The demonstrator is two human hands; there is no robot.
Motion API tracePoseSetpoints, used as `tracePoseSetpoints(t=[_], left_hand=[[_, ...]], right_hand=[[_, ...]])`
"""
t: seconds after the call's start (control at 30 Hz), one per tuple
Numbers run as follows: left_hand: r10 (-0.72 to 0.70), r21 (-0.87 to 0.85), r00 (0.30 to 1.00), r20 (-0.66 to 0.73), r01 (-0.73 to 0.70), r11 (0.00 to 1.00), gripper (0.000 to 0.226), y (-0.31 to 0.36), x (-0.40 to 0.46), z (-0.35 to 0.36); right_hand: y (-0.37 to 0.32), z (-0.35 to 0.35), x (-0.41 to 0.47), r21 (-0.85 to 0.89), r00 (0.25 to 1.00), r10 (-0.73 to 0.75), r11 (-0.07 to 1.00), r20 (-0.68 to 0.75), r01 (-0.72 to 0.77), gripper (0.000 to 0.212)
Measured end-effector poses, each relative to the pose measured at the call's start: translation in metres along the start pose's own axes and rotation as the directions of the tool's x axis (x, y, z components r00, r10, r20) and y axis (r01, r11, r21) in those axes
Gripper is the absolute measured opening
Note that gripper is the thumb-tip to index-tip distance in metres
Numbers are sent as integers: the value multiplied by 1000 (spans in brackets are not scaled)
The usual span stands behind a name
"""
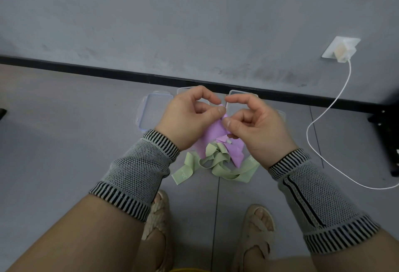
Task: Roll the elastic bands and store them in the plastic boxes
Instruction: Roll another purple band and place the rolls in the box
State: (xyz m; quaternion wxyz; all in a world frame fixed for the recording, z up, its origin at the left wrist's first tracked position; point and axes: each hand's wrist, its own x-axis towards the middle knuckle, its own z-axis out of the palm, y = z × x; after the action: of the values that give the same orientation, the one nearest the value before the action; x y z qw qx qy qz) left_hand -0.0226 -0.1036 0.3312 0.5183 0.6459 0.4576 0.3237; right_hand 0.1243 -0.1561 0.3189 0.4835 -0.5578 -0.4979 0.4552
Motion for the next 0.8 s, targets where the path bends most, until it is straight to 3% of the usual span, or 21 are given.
tracePoseSetpoints(t=[0.3, 0.53, 0.8], left_hand=[[18, -23, 1000, 22, -17, 1000, 15, -4, 3, 0], [41, 27, 997, 70, -43, 999, 12, -5, 3, -2], [-23, 271, 992, 124, -11, 963, 8, -14, 5, -13]], right_hand=[[0, 1, 0, 17, 1000, 17, 1000, 2, -17, 26], [-1, 0, -1, 20, 997, 28, 999, 77, -30, 40], [3, -9, 3, 62, 997, 41, 997, 64, -45, 35]])
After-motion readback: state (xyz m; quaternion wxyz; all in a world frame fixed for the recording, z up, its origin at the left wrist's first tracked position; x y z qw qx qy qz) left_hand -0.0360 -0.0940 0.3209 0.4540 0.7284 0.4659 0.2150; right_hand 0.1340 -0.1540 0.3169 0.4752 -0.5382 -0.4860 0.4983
